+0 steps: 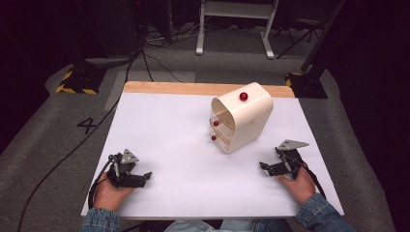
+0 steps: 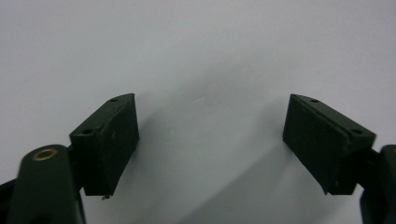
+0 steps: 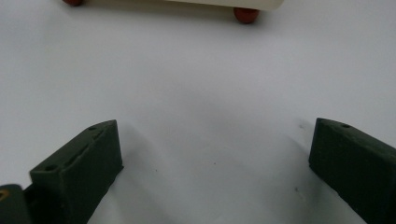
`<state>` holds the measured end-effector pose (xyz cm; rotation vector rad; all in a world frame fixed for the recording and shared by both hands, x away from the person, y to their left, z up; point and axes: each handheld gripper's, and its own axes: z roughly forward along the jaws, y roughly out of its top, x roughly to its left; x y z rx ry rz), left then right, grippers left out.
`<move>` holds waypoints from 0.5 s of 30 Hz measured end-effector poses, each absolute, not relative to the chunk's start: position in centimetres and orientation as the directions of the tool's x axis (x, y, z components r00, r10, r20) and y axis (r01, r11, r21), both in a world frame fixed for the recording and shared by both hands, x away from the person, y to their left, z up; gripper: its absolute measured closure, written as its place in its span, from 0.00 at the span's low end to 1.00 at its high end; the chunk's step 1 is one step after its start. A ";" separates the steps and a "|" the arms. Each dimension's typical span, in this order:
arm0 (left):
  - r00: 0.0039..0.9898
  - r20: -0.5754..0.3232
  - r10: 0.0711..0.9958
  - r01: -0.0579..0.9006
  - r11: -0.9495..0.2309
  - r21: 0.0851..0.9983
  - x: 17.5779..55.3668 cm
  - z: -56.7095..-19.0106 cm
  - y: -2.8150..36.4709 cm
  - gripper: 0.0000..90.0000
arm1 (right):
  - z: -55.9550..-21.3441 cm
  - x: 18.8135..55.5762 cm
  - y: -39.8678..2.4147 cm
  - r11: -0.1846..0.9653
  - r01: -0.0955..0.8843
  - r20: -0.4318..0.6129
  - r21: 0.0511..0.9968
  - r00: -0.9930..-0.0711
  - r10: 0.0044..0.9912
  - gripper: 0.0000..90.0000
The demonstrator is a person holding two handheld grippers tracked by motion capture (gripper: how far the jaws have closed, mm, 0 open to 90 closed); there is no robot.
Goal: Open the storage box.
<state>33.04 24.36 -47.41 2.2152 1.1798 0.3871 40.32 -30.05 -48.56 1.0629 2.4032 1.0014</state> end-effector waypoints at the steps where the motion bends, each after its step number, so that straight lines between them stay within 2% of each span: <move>1: 0.564 -0.024 0.826 0.650 -0.426 0.629 32.9 -47.2 24.4 0.34 | -48.6 40.3 -30.1 0.475 0.513 -0.015 0.715 -0.668 0.744 0.03; 2: 0.568 -0.017 0.823 0.640 -0.428 0.638 32.9 -47.0 24.4 0.37 | -48.6 40.3 -30.0 0.474 0.514 -0.014 0.715 -0.668 0.744 0.03; 7: 0.571 -0.036 0.820 0.595 -0.383 0.706 32.4 -45.8 24.3 0.37 | -48.6 40.3 -30.0 0.474 0.513 -0.014 0.715 -0.668 0.744 0.03; 9: 0.575 -0.063 0.816 0.573 -0.346 0.743 32.1 -45.0 24.0 0.40 | -48.6 40.3 -30.0 0.474 0.513 -0.014 0.715 -0.668 0.744 0.03; 10: 0.594 -0.112 0.797 0.549 -0.299 0.780 31.8 -44.1 23.6 0.41 | -48.6 40.3 -30.0 0.474 0.513 -0.014 0.715 -0.668 0.744 0.03; 12: 0.609 -0.150 0.779 0.539 -0.268 0.799 31.7 -43.4 23.0 0.44 | -48.6 40.3 -30.0 0.474 0.513 -0.014 0.716 -0.668 0.744 0.03; 15: 0.629 -0.165 0.760 0.508 -0.241 0.827 31.6 -42.8 21.8 0.46 | -48.6 40.3 -30.0 0.474 0.513 -0.015 0.716 -0.668 0.744 0.03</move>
